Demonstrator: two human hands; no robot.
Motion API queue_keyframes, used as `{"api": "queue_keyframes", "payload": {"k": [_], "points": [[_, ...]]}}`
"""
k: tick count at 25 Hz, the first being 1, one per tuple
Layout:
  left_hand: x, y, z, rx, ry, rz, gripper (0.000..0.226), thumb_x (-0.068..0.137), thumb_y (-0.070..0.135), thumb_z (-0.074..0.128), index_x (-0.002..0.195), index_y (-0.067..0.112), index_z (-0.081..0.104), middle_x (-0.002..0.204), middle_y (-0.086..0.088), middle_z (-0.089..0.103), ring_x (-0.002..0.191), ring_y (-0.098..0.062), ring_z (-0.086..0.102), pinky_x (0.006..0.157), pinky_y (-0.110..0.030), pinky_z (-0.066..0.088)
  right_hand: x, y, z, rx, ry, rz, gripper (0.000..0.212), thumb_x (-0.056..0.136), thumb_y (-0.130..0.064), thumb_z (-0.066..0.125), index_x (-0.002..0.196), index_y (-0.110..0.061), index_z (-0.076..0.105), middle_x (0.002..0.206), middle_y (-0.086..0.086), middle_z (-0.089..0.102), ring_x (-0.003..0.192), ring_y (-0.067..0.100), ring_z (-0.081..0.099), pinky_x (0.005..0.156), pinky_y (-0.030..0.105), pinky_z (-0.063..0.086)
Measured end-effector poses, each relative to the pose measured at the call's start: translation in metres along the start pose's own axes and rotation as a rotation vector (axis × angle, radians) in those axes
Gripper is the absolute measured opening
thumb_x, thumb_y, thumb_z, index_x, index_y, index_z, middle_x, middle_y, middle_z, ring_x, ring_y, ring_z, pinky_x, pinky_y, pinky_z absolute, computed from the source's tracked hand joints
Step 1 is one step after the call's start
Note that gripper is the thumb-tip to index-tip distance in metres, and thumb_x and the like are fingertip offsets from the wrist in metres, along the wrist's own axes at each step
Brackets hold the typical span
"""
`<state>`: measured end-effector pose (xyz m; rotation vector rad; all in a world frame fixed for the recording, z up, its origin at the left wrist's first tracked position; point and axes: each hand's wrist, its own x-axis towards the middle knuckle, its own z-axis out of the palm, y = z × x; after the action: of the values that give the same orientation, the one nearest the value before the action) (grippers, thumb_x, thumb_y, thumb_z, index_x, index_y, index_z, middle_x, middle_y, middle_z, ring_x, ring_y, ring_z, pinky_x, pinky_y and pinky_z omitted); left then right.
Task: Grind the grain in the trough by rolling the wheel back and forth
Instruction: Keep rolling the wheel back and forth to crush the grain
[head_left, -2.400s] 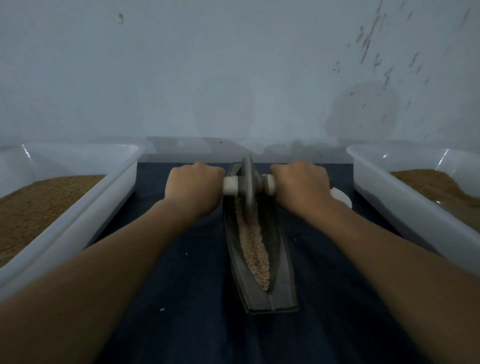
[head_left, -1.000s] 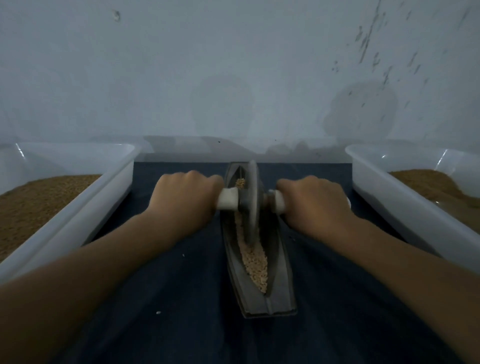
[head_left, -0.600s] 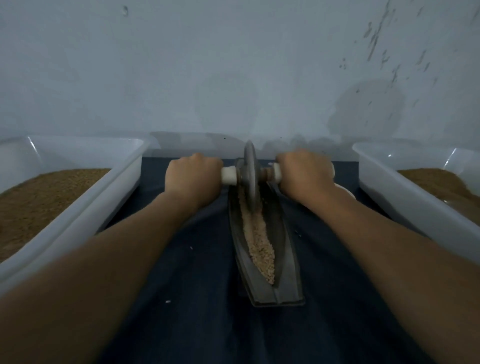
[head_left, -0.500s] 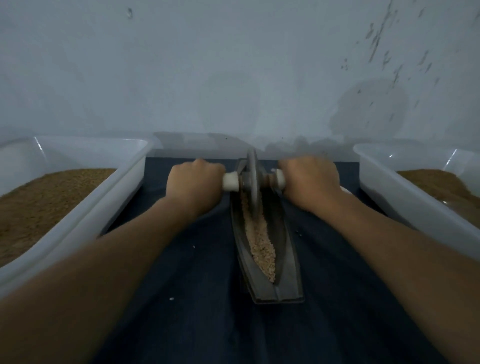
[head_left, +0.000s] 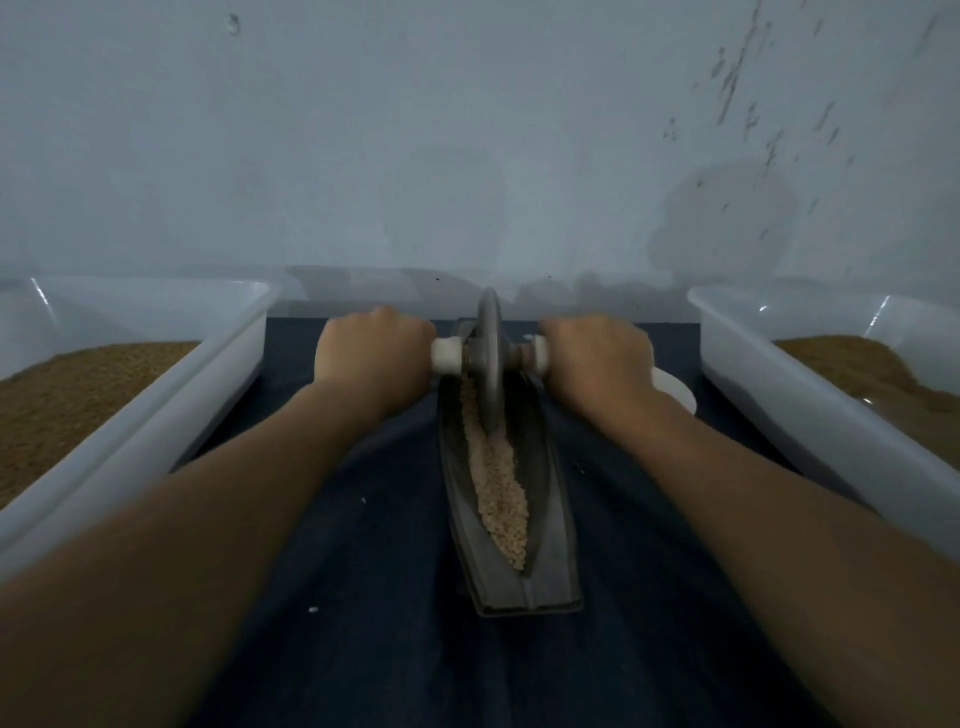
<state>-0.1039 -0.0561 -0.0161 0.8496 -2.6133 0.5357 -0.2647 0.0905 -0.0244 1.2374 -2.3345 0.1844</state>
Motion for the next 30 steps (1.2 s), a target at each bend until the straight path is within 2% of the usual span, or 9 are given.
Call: {"api": "queue_keyframes", "payload": {"k": [4, 9, 11, 14, 16, 19, 24, 27, 30], "points": [[-0.006, 0.006, -0.015, 0.109, 0.104, 0.104, 0.008, 0.085, 0.032, 0.061, 0.092, 0.028, 0.064, 0.072, 0.002, 0.052, 0.062, -0.022, 0.054, 0.052, -0.032, 0.035, -0.022, 0.013, -0.004, 0.135, -0.132, -0.009, 0.010, 0.087, -0.032, 0.064, 0.083, -0.029, 0.055, 0.082, -0.001, 0.061, 0.082, 0.028, 0.064, 0.061, 0.034, 0.045], [-0.069, -0.009, -0.005, 0.026, 0.296, 0.177, 0.043, 0.056, 0.034, 0.075, 0.066, 0.033, 0.033, 0.054, 0.012, 0.020, 0.043, -0.011, 0.013, 0.050, -0.018, 0.004, -0.075, 0.021, -0.019, -0.111, 0.230, -0.220, 0.034, 0.067, -0.042, 0.060, 0.068, -0.034, 0.027, 0.055, -0.011, 0.031, 0.045, 0.013, 0.029, 0.047, 0.020, 0.007], [-0.059, -0.006, 0.003, 0.006, 0.202, 0.108, 0.040, 0.065, 0.032, 0.074, 0.067, 0.032, 0.034, 0.055, 0.011, 0.021, 0.044, -0.011, 0.014, 0.046, -0.020, 0.011, -0.057, 0.017, -0.016, -0.130, 0.173, -0.205, 0.042, 0.064, -0.037, 0.074, 0.066, -0.033, 0.032, 0.056, -0.012, 0.026, 0.047, 0.016, 0.031, 0.048, 0.020, 0.012], [-0.015, 0.001, 0.007, 0.005, 0.089, 0.002, 0.008, 0.086, 0.030, 0.060, 0.082, 0.026, 0.055, 0.068, 0.004, 0.043, 0.058, -0.020, 0.044, 0.053, -0.031, 0.034, -0.005, 0.004, -0.008, -0.013, -0.038, -0.067, 0.020, 0.082, -0.033, 0.067, 0.077, -0.030, 0.048, 0.072, -0.003, 0.052, 0.071, 0.028, 0.058, 0.059, 0.033, 0.040], [0.003, 0.004, -0.003, 0.017, 0.008, 0.018, 0.009, 0.090, 0.031, 0.058, 0.095, 0.026, 0.063, 0.078, 0.001, 0.051, 0.070, -0.023, 0.055, 0.059, -0.033, 0.040, 0.007, 0.002, -0.003, 0.049, -0.106, -0.020, 0.013, 0.089, -0.038, 0.062, 0.084, -0.028, 0.055, 0.089, 0.002, 0.063, 0.086, 0.031, 0.063, 0.067, 0.035, 0.042], [-0.024, 0.003, -0.015, 0.059, 0.079, 0.086, 0.011, 0.084, 0.034, 0.063, 0.086, 0.027, 0.054, 0.069, 0.005, 0.042, 0.060, -0.020, 0.046, 0.053, -0.032, 0.034, -0.031, 0.011, -0.006, 0.057, -0.052, -0.047, 0.017, 0.084, -0.035, 0.065, 0.080, -0.030, 0.049, 0.080, -0.004, 0.059, 0.076, 0.024, 0.062, 0.055, 0.030, 0.034], [-0.073, -0.003, -0.015, -0.024, 0.312, 0.222, 0.046, 0.054, 0.029, 0.069, 0.069, 0.029, 0.026, 0.053, 0.010, 0.016, 0.045, -0.010, 0.004, 0.050, -0.018, 0.005, -0.087, 0.026, -0.021, -0.115, 0.158, -0.169, 0.038, 0.064, -0.045, 0.071, 0.068, -0.037, 0.035, 0.055, -0.012, 0.035, 0.049, -0.001, 0.012, 0.047, 0.019, 0.005], [-0.045, 0.002, 0.004, 0.034, 0.169, 0.085, 0.028, 0.073, 0.032, 0.065, 0.072, 0.028, 0.038, 0.057, 0.009, 0.025, 0.045, -0.015, 0.024, 0.046, -0.025, 0.017, -0.049, 0.010, -0.016, -0.094, 0.077, -0.121, 0.031, 0.075, -0.037, 0.072, 0.073, -0.033, 0.042, 0.064, -0.010, 0.046, 0.052, 0.011, 0.041, 0.047, 0.023, 0.021], [-0.006, 0.003, 0.008, -0.032, 0.070, -0.040, 0.005, 0.089, 0.030, 0.055, 0.088, 0.025, 0.057, 0.072, 0.003, 0.045, 0.067, -0.026, 0.055, 0.058, -0.034, 0.034, 0.004, -0.005, -0.014, -0.041, -0.054, -0.038, 0.009, 0.088, -0.033, 0.063, 0.093, -0.025, 0.063, 0.091, 0.003, 0.066, 0.084, 0.030, 0.065, 0.062, 0.034, 0.039]]}}
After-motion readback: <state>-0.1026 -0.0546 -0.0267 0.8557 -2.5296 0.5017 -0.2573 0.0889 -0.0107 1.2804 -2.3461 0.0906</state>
